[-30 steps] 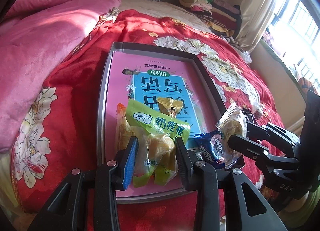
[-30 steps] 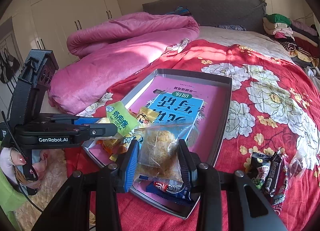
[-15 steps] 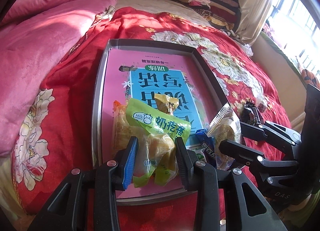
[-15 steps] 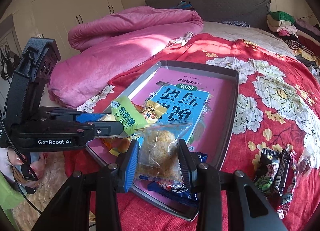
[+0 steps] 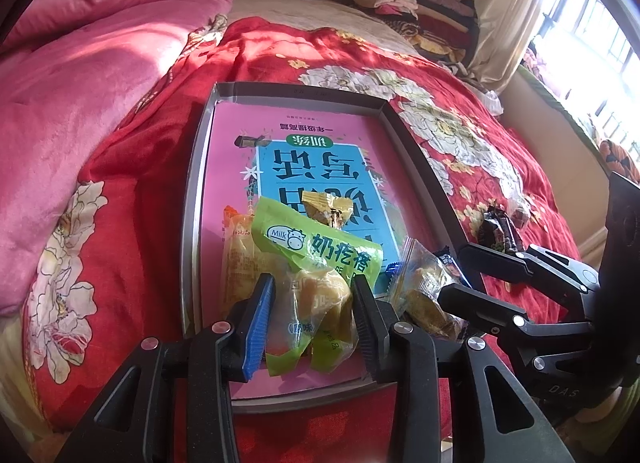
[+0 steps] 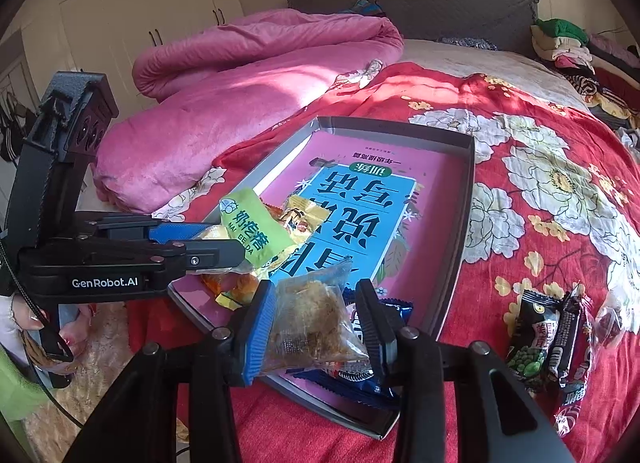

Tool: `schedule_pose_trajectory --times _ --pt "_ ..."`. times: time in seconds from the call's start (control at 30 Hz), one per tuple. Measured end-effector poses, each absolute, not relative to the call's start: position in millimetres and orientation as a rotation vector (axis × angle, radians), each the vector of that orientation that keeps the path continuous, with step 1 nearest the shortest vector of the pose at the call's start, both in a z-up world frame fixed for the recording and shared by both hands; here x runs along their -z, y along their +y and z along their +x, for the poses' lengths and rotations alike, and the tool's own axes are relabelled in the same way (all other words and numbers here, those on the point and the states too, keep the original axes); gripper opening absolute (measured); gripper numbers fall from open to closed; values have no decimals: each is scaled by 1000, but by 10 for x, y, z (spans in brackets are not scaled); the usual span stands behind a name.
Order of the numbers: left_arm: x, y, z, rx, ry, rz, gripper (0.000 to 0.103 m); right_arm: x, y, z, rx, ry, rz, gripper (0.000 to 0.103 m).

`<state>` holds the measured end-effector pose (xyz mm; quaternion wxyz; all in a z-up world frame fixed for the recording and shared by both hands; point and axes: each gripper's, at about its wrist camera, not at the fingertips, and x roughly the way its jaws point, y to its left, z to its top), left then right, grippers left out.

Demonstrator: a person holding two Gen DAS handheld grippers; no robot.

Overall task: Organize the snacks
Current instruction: 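Open the left tool to release the green bag while the right tool releases the bread bag, then move both open tools from the tray toward the remaining snacks on the bedspread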

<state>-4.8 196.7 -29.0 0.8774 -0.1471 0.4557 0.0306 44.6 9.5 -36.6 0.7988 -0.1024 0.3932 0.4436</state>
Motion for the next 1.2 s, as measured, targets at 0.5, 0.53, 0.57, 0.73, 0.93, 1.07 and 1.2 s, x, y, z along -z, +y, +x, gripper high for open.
schedule_pose_trajectory --times 0.5,0.53,0.57,0.73,0.93,1.07,1.2 --pt "50 1870 -110 -25 834 -258 60 112 -209 541 -874 768 -167 57" --pt "36 1861 -115 -27 829 -253 60 91 -232 546 -866 760 -165 59" --pt "18 1852 -121 -28 822 -248 61 69 -257 553 -859 753 -165 60" --pt "-68 1789 -160 -21 789 -234 71 -50 -440 600 -822 720 -146 61" --pt "-148 1675 -165 23 764 -272 74 -203 -774 678 -762 689 -104 63" --pt "-178 1556 -140 54 767 -297 74 -295 -1017 738 -712 669 -73 63" --pt "-207 1413 -105 88 772 -325 74 -356 -1225 781 -670 653 -58 64"
